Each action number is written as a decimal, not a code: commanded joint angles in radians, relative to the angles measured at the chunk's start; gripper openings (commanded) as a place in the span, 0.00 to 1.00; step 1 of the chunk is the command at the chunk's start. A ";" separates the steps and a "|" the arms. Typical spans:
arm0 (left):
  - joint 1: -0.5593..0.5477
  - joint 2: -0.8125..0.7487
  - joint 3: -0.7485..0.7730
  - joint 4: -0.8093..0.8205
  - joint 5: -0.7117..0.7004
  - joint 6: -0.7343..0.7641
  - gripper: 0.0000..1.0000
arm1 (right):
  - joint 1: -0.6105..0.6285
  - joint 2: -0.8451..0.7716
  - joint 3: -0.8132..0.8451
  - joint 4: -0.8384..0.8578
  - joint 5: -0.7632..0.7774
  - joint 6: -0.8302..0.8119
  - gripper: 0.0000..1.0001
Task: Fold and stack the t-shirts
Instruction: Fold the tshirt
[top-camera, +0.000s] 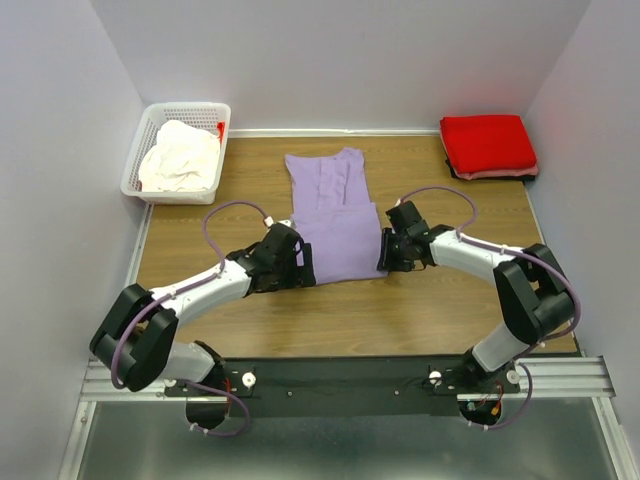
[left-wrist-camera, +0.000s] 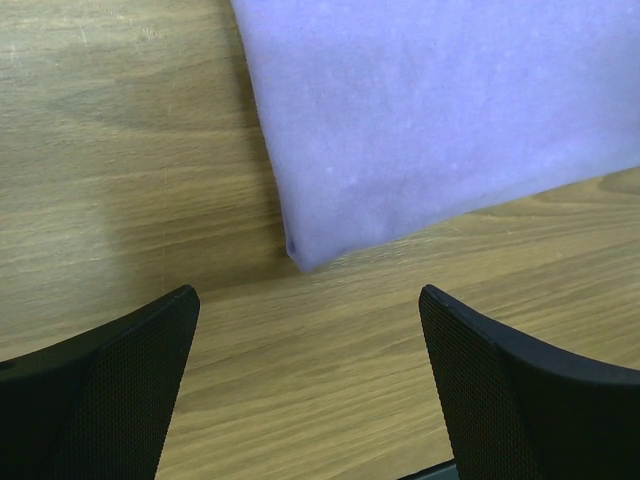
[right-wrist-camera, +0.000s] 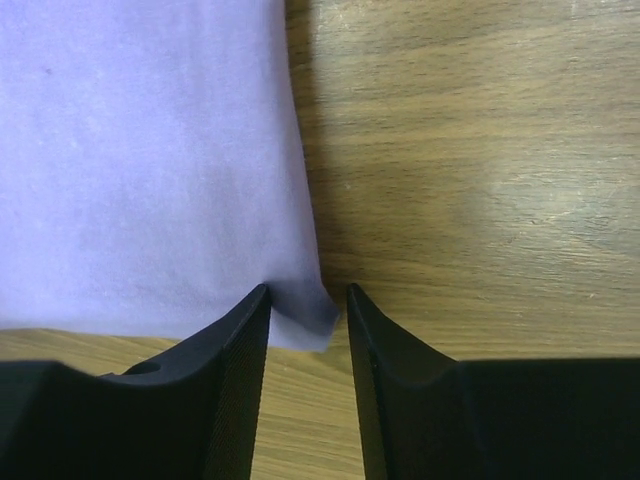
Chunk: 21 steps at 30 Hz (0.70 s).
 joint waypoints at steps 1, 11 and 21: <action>-0.016 0.024 0.031 -0.041 -0.040 -0.003 0.98 | 0.015 0.069 -0.016 -0.159 0.051 -0.020 0.42; -0.044 0.049 0.055 -0.062 -0.053 -0.024 0.94 | 0.034 0.089 0.014 -0.185 0.054 -0.031 0.00; -0.077 0.130 0.126 -0.122 -0.097 -0.035 0.89 | 0.049 0.105 0.029 -0.182 0.053 -0.043 0.00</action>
